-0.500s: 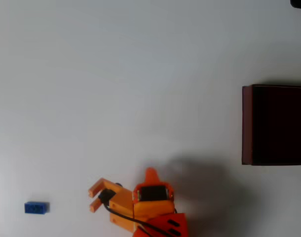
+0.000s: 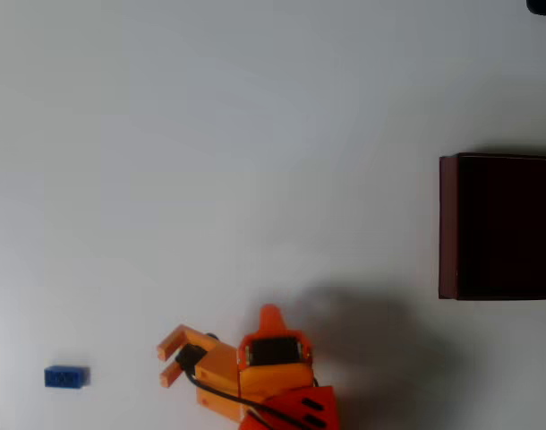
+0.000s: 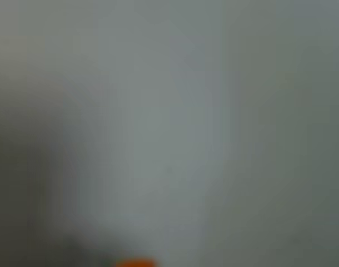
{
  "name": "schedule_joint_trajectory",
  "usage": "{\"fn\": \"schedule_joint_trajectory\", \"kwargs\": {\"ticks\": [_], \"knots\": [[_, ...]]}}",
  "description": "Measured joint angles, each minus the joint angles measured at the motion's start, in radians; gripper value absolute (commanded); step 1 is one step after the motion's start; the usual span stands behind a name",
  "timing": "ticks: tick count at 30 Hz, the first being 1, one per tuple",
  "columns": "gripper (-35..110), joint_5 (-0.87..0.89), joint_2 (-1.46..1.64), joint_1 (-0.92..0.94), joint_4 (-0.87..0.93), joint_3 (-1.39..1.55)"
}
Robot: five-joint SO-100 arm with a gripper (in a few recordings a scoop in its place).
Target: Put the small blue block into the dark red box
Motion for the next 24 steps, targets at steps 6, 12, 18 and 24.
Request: {"fn": "schedule_joint_trajectory", "kwargs": {"ticks": [6,12,18,24], "knots": [[1,0.008,-0.012,0.005,0.0,0.0],[0,0.106,-0.459,-0.121,-0.048,-0.212],[0,0.328,-1.042,-0.371,0.126,-0.678],[0,0.611,-0.956,-0.512,0.328,-0.779]]}}
